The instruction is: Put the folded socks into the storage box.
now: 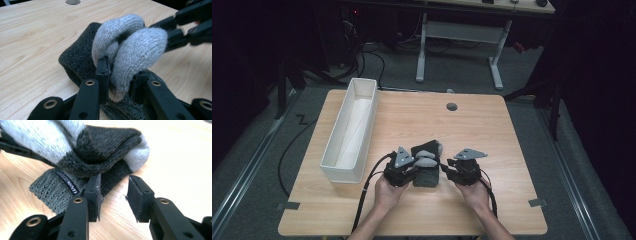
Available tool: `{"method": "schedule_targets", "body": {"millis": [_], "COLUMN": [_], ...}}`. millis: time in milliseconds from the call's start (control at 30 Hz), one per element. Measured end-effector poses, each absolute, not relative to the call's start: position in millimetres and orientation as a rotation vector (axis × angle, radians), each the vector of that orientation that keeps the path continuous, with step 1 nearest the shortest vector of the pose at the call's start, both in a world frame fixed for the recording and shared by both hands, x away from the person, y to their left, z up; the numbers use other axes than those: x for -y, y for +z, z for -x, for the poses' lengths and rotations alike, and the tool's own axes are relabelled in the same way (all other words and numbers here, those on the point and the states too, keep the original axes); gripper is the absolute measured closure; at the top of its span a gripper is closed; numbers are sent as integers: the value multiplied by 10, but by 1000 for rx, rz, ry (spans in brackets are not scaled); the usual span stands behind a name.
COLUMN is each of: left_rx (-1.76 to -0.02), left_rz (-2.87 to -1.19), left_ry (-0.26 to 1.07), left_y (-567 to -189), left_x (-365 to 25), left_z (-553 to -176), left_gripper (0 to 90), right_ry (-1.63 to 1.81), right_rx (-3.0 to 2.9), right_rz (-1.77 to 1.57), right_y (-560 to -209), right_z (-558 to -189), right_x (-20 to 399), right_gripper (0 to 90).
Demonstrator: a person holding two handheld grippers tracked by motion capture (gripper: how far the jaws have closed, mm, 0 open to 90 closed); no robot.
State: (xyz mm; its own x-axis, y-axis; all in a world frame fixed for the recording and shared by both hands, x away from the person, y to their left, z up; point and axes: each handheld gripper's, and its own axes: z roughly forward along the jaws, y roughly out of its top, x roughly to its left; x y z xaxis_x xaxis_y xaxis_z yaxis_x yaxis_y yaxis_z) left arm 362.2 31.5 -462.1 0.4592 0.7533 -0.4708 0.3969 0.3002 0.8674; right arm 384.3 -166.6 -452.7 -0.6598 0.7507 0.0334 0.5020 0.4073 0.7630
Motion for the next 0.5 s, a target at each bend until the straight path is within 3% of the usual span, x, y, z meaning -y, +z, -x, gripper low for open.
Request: {"method": "schedule_targets", "body": {"millis": [267,500], "left_rx": [-1148,-1151], "left_rz": [-1320,-1330], "left_ry": [291,274], "left_y": [-4617,-4624], "left_x": [-311,-334], "left_z": [-3574,-3542], "left_gripper": [717,675], "right_ry": [1233,1299], "right_rx": [-2316,-2343], "right_rz": [-1069,-1003], "right_y": [-4230,-4124], "right_z": [-3820,-3800], "right_x": [1710,1556], "right_gripper": [645,552]}}
